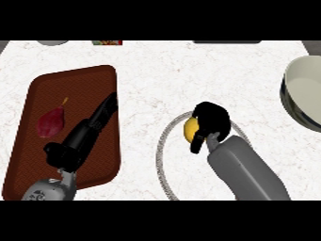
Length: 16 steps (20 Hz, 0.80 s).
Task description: Pick the lemon from the placemat and place it in the bowl
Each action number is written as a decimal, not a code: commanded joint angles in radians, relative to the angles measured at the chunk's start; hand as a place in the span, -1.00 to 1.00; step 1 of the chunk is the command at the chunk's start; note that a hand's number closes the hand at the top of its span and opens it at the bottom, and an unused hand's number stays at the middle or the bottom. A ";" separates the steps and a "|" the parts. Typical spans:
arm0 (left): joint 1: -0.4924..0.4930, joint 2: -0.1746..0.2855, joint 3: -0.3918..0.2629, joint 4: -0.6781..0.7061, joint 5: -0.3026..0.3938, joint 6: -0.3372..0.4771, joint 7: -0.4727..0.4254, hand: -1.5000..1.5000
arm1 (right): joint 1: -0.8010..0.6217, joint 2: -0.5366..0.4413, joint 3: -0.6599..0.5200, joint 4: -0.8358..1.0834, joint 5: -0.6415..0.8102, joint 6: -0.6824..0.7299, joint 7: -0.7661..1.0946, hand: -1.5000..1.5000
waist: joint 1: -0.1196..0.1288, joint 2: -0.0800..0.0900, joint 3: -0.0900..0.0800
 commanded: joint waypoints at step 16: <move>-0.007 -0.022 0.041 0.028 -0.012 -0.009 -0.017 0.00 | -0.047 -0.298 -0.153 -0.322 0.188 -0.043 -0.137 1.00 | -0.013 -0.005 -0.001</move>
